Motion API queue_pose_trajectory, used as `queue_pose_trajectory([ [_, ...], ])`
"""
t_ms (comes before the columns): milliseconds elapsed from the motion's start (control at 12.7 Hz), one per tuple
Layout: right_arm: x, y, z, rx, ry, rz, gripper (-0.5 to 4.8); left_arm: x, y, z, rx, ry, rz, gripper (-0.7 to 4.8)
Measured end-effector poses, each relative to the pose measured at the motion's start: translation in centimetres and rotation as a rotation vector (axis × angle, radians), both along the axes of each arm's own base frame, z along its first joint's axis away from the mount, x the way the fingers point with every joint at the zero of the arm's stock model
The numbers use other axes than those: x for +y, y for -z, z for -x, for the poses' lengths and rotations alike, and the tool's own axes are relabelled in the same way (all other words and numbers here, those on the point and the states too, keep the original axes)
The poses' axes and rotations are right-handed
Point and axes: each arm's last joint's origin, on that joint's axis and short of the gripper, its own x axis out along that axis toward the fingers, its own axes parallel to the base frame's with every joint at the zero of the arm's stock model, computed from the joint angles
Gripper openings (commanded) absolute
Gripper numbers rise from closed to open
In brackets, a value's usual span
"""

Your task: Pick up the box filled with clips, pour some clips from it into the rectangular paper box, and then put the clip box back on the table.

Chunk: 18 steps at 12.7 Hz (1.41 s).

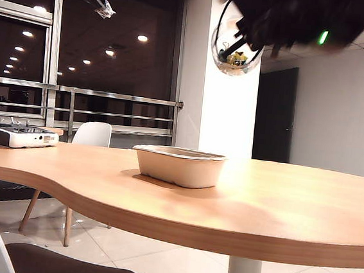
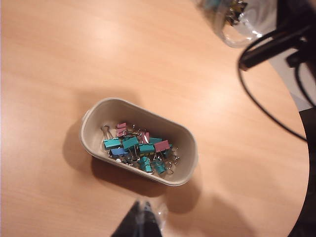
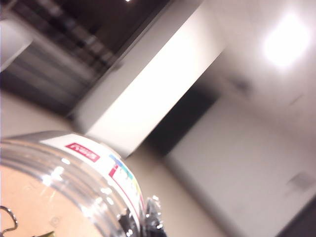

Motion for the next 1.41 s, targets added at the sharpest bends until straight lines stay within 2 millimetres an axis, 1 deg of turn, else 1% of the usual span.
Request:
queue_pose_trajectory([
  [78, -0.4, -0.3, 0.1, 0.029, -0.009, -0.018, -0.03, 0.0, 0.0, 0.0, 0.003, -0.002, 0.003, -0.06],
  [157, -2.1, -1.4, 0.4, 0.119, -0.014, -0.084, -0.03, 0.0, 0.0, 0.0, 0.012, -0.006, 0.009, -0.06],
  [235, -2.9, -1.9, 0.6, 0.149, -0.01, -0.116, -0.03, 0.0, 0.0, 0.0, 0.015, -0.006, 0.008, -0.06],
  [314, -4.8, -3.0, 1.2, 0.228, -0.017, -0.174, -0.03, 0.0, 0.1, 0.0, 0.019, -0.006, 0.007, -0.06],
  [392, -7.1, -3.6, 1.9, 0.343, -0.017, -0.261, -0.03, 0.0, 0.1, 0.0, 0.019, -0.007, 0.008, -0.06],
  [471, -7.6, -3.5, 2.0, 0.384, -0.018, -0.285, -0.03, 0.0, 0.1, 0.0, 0.02, -0.007, 0.009, -0.06],
  [549, -8.8, -2.7, 2.1, 0.492, -0.005, -0.342, -0.03, 0.0, 0.1, 0.0, 0.021, -0.008, 0.01, -0.06],
  [706, -9.6, -1.4, 2.2, 0.631, 0.008, -0.364, -0.03, 0.0, 0.1, 0.0, 0.027, -0.013, 0.018, -0.06],
  [785, -10.5, 0.2, 2.3, 0.798, -0.017, -0.414, -0.03, 0.0, 0.1, 0.0, 0.031, -0.016, 0.023, -0.06],
  [942, -11.2, 0.9, 2.3, 0.857, -0.013, -0.464, -0.03, 0.0, 0.1, 0.0, 0.031, -0.016, 0.023, -0.06],
  [1020, -11.9, 1.3, 2.4, 0.899, 0.022, -0.506, -0.03, 0.0, 0.1, 0.0, 0.032, -0.016, 0.023, -0.06],
  [1177, -12.1, 1.7, 2.3, 0.921, 0.031, -0.528, -0.03, 0.0, 0.1, 0.0, 0.032, -0.016, 0.023, -0.06],
  [1256, -11.8, 2.5, 2.0, 0.965, -0.013, -0.535, -0.03, 0.0, 0.1, 0.0, 0.031, -0.016, 0.023, -0.06],
  [1334, -11.6, 4.6, 1.4, 1.05, 0.006, -0.535, -0.03, 0.0, 0.1, 0.0, 0.031, -0.016, 0.023, -0.06],
  [1413, -11.8, 5.1, 1.3, 1.066, 0.026, -0.546, -0.03, 0.0, 0.1, 0.0, 0.032, -0.016, 0.023, -0.06],
])
